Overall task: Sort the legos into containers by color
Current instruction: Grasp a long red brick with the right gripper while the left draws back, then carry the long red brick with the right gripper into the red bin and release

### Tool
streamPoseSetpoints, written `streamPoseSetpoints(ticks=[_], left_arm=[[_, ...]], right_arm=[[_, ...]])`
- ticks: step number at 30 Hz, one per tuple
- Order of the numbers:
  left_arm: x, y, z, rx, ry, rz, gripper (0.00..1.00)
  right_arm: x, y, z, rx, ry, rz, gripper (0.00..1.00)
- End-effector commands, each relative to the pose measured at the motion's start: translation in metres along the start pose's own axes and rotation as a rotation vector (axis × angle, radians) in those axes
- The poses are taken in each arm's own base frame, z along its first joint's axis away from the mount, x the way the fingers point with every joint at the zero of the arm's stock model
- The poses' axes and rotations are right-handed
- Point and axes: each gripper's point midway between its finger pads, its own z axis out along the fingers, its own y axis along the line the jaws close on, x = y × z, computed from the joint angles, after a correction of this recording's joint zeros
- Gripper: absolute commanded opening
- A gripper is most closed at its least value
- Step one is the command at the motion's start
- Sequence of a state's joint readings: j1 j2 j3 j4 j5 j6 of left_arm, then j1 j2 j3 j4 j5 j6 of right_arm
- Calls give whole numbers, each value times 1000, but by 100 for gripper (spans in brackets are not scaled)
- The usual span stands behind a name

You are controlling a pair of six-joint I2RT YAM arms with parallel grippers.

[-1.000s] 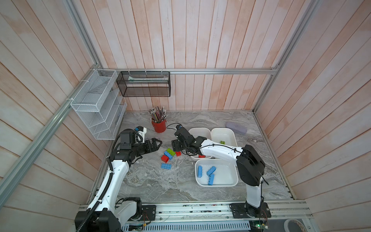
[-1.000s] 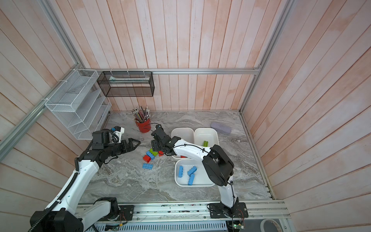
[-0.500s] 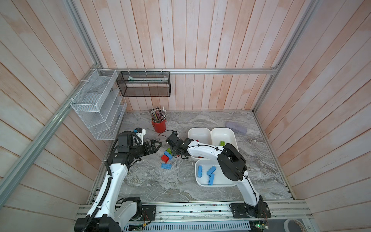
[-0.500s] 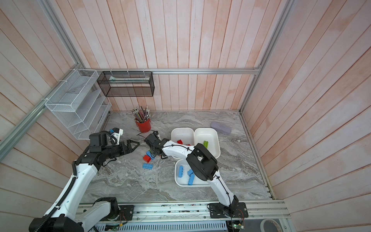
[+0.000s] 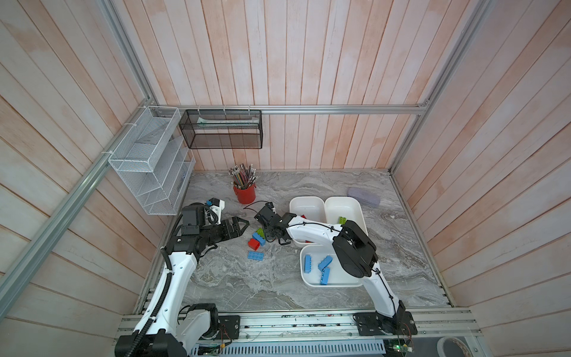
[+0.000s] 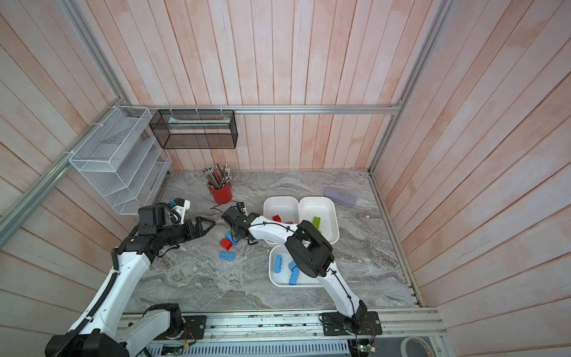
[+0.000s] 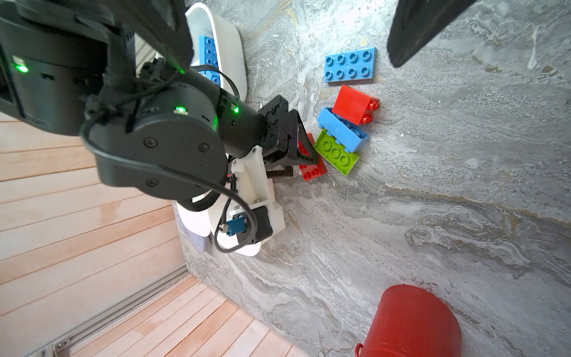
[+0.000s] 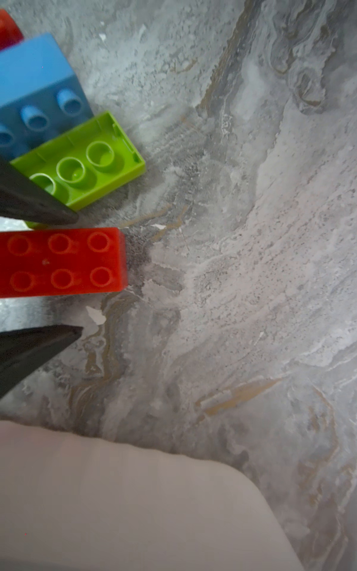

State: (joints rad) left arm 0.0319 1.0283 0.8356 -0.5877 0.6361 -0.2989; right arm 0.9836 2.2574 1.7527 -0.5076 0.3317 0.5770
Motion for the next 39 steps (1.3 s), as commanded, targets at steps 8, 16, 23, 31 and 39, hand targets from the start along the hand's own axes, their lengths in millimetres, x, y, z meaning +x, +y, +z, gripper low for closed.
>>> streamPoseSetpoints(ticks=[8, 16, 23, 31, 39], left_arm=[[2, -1, 1, 20, 4, 23, 100], [3, 0, 1, 17, 9, 25, 100], [-2, -17, -3, 88, 0, 23, 100], [-1, -25, -1, 155, 6, 9, 100], [-3, -30, 4, 204, 16, -4, 100]], right_arm=[[18, -17, 22, 49, 66, 9, 40], [17, -10, 23, 9, 75, 14, 29], [-41, -15, -54, -31, -91, 46, 24], [-58, -71, -109, -16, -212, 147, 24], [-21, -140, -73, 31, -124, 242, 26]])
